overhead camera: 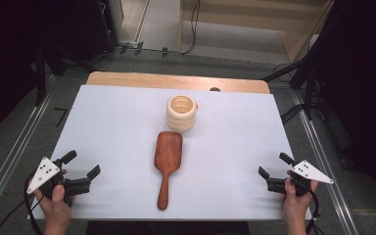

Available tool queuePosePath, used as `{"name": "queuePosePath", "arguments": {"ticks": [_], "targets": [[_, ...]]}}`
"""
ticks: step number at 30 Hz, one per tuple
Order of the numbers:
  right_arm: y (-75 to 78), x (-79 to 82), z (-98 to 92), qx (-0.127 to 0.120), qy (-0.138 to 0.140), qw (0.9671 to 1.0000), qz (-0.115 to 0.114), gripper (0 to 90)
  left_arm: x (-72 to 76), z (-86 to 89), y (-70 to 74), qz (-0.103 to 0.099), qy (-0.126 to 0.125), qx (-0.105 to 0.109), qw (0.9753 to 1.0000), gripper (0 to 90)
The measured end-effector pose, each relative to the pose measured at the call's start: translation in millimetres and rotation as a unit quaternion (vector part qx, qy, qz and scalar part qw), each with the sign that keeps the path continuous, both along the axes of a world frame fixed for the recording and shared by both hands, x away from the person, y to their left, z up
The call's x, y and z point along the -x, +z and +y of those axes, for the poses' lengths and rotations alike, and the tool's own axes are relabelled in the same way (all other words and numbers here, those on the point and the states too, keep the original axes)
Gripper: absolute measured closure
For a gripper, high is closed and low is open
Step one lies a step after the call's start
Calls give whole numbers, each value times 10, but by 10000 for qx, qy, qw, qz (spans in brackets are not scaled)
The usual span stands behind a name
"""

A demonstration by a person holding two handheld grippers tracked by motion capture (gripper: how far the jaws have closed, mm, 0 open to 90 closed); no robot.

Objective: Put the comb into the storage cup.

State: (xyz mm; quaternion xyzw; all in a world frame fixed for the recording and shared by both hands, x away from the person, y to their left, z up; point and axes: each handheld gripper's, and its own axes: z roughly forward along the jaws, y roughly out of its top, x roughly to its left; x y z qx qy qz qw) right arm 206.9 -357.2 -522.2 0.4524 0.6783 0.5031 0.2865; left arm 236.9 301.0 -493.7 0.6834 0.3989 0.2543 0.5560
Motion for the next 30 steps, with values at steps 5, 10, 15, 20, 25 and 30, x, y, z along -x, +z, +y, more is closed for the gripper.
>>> {"name": "queuePosePath", "arguments": {"ticks": [5,10,15,20,25,30], "targets": [[34,26,15,90,-39,10000,-9,0,3,4,-1,-2,-6,14,10000,0],[106,17,74,76,115,9999,48,0,9,-1,-2,-10,6,-5,10000,0],[232,-4,201,128,299,9995,42,0,12,1,-2,-5,3,5,10000,0],[430,-50,471,271,924,9952,166,0,15,9,-3,-12,4,41,10000,0],[560,-36,660,282,1080,9938,22,211,15,7,-2,-15,3,32,10000,0],[758,-59,890,188,1641,9862,-58,563,17,-3,-2,-21,-9,-12,10000,0]]}}
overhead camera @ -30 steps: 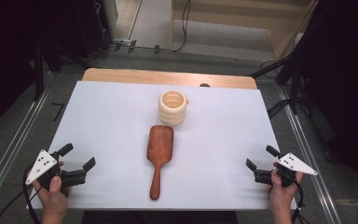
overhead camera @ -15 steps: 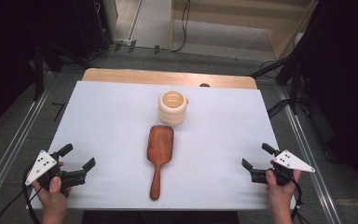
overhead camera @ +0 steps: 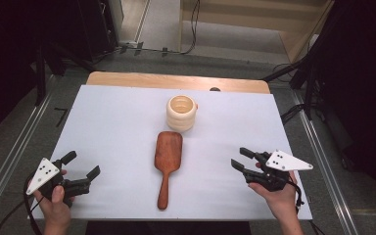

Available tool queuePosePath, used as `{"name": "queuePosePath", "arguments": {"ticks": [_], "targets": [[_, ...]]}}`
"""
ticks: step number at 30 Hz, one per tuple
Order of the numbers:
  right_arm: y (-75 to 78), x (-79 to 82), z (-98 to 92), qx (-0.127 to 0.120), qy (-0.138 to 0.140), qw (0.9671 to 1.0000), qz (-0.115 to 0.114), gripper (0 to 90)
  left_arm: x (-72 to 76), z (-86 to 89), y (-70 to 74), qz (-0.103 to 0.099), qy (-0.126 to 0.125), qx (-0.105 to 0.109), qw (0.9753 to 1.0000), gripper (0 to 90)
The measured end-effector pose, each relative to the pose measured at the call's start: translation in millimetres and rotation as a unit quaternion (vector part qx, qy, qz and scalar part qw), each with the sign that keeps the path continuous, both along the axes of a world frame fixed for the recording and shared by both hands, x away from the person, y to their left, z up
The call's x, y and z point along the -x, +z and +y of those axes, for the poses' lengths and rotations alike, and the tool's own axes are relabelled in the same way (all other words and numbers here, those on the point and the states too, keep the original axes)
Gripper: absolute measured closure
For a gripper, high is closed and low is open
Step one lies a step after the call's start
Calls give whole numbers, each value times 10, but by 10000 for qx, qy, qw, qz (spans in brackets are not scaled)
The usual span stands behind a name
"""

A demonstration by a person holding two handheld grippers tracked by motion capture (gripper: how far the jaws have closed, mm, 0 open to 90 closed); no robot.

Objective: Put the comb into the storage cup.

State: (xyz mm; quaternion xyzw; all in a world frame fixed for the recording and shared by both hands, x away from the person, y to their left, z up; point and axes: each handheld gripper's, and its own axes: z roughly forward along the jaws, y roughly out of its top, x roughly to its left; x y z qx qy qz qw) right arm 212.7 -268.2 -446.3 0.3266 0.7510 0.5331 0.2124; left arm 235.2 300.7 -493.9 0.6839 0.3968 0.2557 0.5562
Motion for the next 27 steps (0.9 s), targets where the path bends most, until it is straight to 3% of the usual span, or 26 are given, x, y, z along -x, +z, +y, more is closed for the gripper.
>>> {"name": "queuePosePath", "arguments": {"ticks": [3,4,6,7,12,19,20,23,24,27], "targets": [[65,2,119,140,201,9997,-13,630,0,0,1,-1,-5,-6,10000,0],[126,2,244,271,363,9990,-15,706,-1,0,0,-4,-8,-4,10000,0],[145,2,288,308,447,9985,-28,725,-1,-1,1,1,-7,-4,10000,0],[195,8,428,414,668,9969,-42,779,-2,-3,0,-1,-9,-3,10000,0],[251,10,678,587,930,9939,92,880,-1,-10,0,0,-18,-20,10000,0],[250,-17,1081,857,1373,9862,351,884,-2,-10,0,-3,-30,-16,10000,0],[229,-31,1179,869,1522,9833,482,884,-2,-10,0,-3,-32,-21,10000,0],[204,-45,1273,927,1521,9827,511,884,-2,-11,1,2,-43,-39,10000,0],[173,-62,1362,965,1622,9804,570,884,-2,-13,1,3,-44,-43,10000,0],[144,-66,1459,1093,1702,9777,572,885,-4,-15,0,-2,-48,-51,10000,0]]}}
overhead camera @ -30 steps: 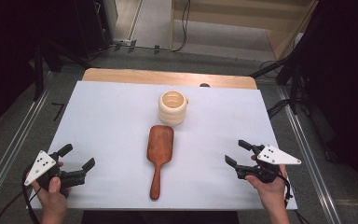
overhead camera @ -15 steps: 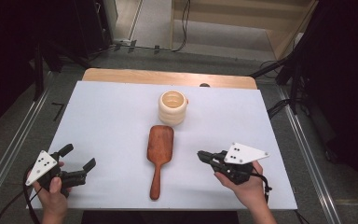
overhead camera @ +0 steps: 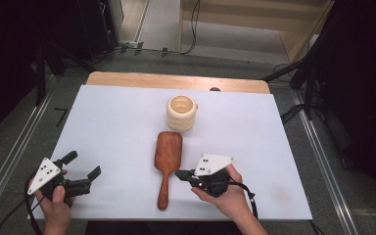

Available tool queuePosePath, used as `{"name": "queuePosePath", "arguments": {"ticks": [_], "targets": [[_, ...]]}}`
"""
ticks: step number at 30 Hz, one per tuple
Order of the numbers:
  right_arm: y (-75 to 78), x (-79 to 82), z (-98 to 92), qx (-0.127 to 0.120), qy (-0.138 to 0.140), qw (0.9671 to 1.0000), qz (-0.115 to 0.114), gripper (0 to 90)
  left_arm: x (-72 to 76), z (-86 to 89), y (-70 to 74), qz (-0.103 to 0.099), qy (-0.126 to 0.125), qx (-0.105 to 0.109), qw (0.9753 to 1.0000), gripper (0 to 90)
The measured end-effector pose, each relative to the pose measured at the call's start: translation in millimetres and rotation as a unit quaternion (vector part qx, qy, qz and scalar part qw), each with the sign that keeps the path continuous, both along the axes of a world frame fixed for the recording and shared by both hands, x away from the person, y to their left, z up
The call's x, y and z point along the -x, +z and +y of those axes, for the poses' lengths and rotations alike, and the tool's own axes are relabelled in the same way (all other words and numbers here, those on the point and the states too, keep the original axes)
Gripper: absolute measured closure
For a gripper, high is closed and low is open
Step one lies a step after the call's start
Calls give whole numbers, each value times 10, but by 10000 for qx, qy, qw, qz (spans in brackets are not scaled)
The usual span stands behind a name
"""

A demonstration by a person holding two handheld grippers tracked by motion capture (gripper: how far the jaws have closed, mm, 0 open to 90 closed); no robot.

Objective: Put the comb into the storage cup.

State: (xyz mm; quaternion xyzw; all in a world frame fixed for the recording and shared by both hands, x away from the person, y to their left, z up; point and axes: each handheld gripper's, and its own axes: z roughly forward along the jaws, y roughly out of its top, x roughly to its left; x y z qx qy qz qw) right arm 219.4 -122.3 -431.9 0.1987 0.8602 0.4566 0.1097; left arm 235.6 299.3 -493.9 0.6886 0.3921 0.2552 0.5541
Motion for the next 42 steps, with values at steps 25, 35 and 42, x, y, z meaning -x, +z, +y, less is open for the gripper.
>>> {"name": "queuePosePath", "arguments": {"ticks": [25,35,42], "targets": [[-452,46,863,1082,930,9885,503,885,1,3,0,-16,18,5,10000,0],[-613,34,1012,1516,1071,9802,683,885,1,1,0,-15,7,3,10000,0],[-655,14,961,1572,1130,9784,728,885,0,5,-1,-11,-1,11,10000,0]]}}
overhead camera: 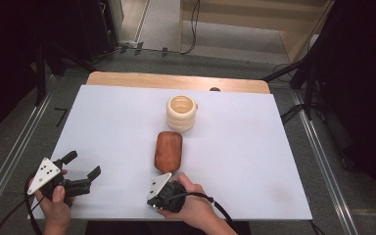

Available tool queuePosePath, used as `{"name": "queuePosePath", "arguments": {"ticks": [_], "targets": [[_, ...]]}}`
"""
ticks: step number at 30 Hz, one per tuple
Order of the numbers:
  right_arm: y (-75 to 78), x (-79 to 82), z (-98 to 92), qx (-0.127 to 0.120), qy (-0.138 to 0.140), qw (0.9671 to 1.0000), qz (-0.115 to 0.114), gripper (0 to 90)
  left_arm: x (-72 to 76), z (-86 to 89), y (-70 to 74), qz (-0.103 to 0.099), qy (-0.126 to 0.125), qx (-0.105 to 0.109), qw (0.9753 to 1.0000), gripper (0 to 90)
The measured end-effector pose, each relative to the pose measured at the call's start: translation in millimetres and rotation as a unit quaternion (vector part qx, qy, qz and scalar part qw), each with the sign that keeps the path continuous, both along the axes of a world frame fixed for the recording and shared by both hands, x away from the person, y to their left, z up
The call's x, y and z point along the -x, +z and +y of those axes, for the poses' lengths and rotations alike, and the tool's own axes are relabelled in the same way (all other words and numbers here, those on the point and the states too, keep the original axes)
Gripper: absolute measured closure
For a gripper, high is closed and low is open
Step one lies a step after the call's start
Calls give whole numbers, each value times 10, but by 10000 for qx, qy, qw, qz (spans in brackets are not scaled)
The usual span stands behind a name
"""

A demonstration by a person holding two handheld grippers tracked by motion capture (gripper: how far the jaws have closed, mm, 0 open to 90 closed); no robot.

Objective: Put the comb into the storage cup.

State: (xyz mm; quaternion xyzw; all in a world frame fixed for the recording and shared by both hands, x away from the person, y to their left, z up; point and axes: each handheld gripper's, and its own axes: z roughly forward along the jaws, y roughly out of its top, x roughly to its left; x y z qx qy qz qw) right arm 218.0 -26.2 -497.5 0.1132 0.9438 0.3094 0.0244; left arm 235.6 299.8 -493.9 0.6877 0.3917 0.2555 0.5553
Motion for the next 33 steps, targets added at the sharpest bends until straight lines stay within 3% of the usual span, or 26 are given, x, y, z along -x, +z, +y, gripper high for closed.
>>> {"name": "queuePosePath", "arguments": {"ticks": [4,10,17,33], "targets": [[-1,-2,-68,11,-104,9999,126,886,-1,1,0,-3,2,18,10000,0],[0,-4,-178,33,-77,9999,120,885,-1,3,-1,-8,0,34,10000,0],[5,13,-431,88,-353,9990,257,885,0,4,0,-14,17,20,10000,0],[10,-88,-901,154,-822,9963,195,885,5,3,-1,-18,26,10,10000,0]]}}
